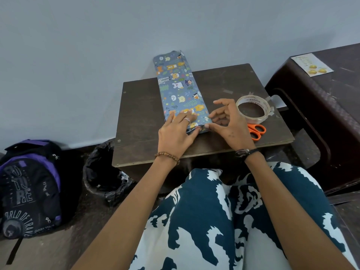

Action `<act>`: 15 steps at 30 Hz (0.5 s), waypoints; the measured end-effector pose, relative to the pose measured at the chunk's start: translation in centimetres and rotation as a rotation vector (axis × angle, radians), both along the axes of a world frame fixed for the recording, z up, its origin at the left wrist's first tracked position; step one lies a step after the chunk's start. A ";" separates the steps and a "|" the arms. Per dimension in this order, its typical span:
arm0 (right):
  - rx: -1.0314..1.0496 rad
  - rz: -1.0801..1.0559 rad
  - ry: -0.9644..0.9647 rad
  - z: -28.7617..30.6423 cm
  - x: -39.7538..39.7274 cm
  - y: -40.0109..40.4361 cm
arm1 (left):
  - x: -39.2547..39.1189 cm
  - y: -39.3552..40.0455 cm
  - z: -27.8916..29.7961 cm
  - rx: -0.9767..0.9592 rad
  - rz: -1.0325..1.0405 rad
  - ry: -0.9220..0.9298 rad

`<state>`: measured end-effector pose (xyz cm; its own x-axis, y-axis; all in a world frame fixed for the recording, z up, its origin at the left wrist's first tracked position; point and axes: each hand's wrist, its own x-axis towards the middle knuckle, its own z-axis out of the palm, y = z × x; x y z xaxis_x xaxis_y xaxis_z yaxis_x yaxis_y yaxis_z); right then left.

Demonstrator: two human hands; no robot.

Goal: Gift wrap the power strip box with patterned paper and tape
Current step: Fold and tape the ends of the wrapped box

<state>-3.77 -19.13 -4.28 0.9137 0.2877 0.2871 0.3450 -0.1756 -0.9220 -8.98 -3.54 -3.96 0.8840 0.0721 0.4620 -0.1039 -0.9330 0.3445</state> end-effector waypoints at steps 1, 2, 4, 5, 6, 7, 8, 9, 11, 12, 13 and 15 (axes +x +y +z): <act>0.023 0.011 0.024 0.0 0.1 -0.1 | 0.0 0.0 0.0 0.002 0.004 -0.008; 0.039 0.016 0.043 0.1 0.1 -0.2 | 0.0 0.0 0.0 0.005 0.006 -0.017; 0.065 0.007 0.081 0.0 0.0 0.0 | 0.0 -0.1 0.0 0.013 0.001 -0.032; 0.084 -0.003 0.107 0.0 0.0 0.2 | 0.0 -0.1 0.0 0.014 -0.002 -0.037; 0.107 -0.015 0.139 0.0 -0.1 0.4 | 0.0 -0.1 0.0 0.014 -0.001 -0.040; 0.138 -0.030 0.175 -0.1 -0.1 0.7 | 0.0 -0.1 0.0 0.014 0.000 -0.043; 0.177 -0.046 0.214 -0.1 -0.2 0.9 | 0.0 0.0 0.0 0.018 -0.002 -0.047; 0.220 -0.063 0.252 -0.2 -0.2 1.2 | 0.1 -0.1 0.0 0.023 -0.004 -0.049; 0.287 -0.095 0.297 -0.4 -0.4 1.6 | 0.1 0.0 -0.1 0.021 -0.004 -0.046; 0.297 -0.106 0.299 -0.4 -0.4 1.7 | 0.1 0.0 0.0 0.017 -0.002 -0.042; 0.296 -0.114 0.293 -0.4 -0.5 1.8 | 0.1 0.0 0.0 0.015 0.001 -0.038; 0.286 -0.133 0.282 -0.4 -0.4 1.8 | 0.0 -0.1 0.1 0.018 0.008 -0.028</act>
